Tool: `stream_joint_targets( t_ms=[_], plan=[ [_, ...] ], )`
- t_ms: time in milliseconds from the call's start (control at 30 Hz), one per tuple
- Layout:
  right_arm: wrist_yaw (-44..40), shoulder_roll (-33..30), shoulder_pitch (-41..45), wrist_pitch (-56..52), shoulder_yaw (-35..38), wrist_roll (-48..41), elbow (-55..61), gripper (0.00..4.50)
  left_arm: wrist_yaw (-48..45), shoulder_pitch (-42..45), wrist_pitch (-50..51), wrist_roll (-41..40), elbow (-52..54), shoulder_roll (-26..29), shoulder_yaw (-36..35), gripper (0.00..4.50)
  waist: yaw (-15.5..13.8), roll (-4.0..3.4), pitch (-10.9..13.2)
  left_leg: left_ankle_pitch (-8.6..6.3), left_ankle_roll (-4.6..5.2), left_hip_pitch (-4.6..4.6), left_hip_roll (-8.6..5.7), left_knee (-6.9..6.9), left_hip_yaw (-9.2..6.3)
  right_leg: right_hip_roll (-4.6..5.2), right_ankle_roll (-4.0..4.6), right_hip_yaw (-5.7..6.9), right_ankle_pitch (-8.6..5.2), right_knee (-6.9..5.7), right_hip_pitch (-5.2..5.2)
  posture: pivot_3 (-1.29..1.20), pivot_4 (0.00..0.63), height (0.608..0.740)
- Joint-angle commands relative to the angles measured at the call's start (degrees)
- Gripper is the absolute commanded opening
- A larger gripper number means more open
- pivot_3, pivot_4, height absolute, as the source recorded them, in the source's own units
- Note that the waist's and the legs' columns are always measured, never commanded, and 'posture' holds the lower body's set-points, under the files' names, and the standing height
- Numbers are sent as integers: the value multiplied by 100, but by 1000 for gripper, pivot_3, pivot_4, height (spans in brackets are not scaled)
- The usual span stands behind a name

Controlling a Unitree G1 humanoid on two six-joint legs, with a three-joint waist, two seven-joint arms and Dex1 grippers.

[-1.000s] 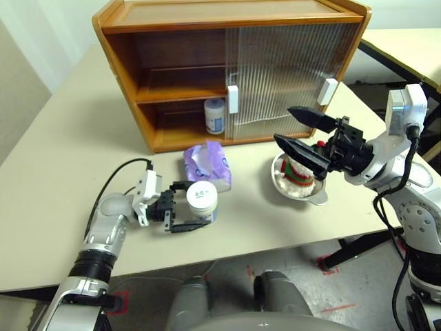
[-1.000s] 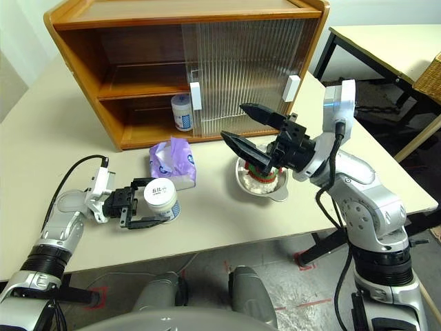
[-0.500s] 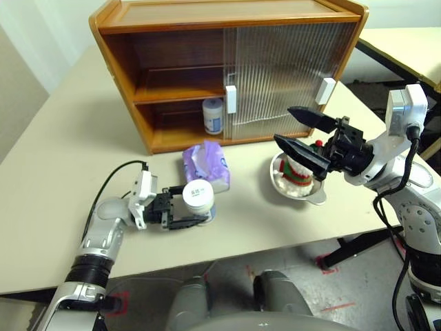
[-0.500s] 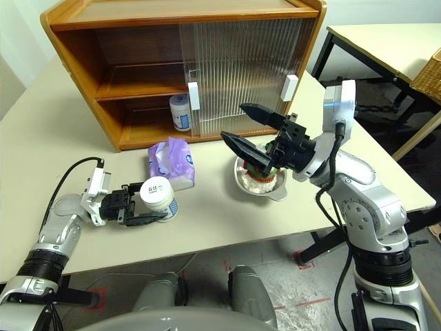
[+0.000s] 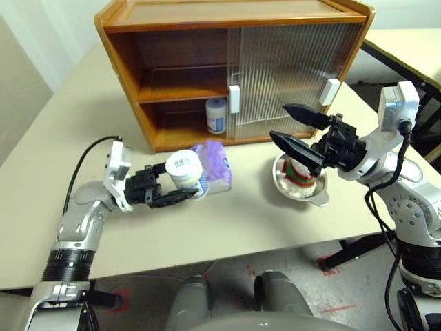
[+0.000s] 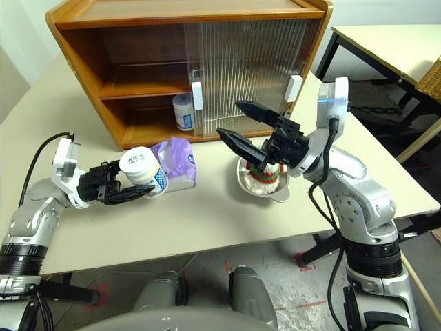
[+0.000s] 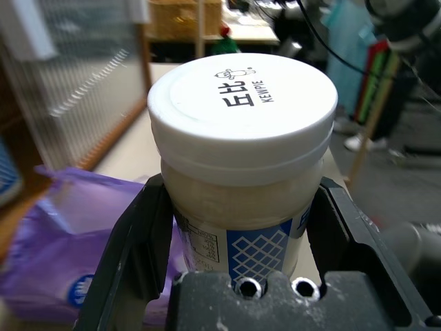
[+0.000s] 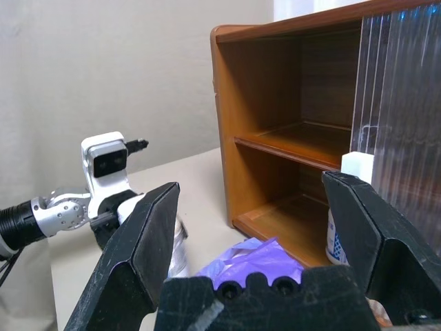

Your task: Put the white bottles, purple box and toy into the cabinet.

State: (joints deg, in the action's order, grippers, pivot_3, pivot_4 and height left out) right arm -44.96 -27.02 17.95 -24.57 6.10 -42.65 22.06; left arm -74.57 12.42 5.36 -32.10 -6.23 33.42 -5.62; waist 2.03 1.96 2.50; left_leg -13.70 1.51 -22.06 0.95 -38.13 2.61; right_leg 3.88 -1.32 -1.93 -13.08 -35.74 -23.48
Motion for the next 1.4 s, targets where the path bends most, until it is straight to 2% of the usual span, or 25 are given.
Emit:
stream_joint_targets(
  t_ms=[33,233,333,433,667,800,1133,1400],
  plan=[
    [-56,46,81,112,-75,83,-83,4500,665,298,277,-168,-63,-195,-303,3122,-14,0,0,0,0,0,0,0,-1,0,-1,0,1,0,0,0,0,740],
    [-42,92,43,125,-83,88,-62,4500,1685,681,380,137,-294,-653,-366,3122,-14,4,-1,1,1,-2,-7,-4,-5,1,-11,-2,6,4,6,-10,0,740],
    [-22,76,-22,127,-105,147,-13,4500,2165,887,13,624,-616,-886,-214,3122,-13,4,-1,4,7,-3,-8,-3,-5,-2,-12,-3,6,4,6,-21,0,740],
    [6,94,-55,112,-88,143,58,4500,2464,1008,-76,778,-734,-1102,-185,3122,-6,5,-2,11,19,-5,-9,-3,-7,-4,-12,-4,6,4,5,-33,0,740],
    [79,82,-182,125,-34,149,173,4500,2998,1305,-275,1191,-1297,-1234,-191,3122,6,5,-2,3,4,-7,-9,-3,-8,-6,-11,-5,6,4,4,-56,0,740],
    [146,85,-268,134,-5,135,248,4500,3550,1496,-65,1330,-1564,-1373,-222,3122,8,8,-4,3,5,-7,-11,-5,-8,-6,-15,-6,8,4,5,-62,0,740],
    [193,62,-329,135,17,103,304,4500,4440,1845,-576,1893,-2448,-1581,-242,3122,11,11,-5,2,3,-8,-12,-5,-8,-7,-17,-6,9,6,5,-65,0,740],
    [207,74,-357,132,23,91,315,4500,5575,2410,-1314,2330,-3559,-1929,-259,3122,3,22,-6,2,3,-11,-15,-6,-10,-6,-21,-6,13,9,6,-65,0,740]
  ],
)
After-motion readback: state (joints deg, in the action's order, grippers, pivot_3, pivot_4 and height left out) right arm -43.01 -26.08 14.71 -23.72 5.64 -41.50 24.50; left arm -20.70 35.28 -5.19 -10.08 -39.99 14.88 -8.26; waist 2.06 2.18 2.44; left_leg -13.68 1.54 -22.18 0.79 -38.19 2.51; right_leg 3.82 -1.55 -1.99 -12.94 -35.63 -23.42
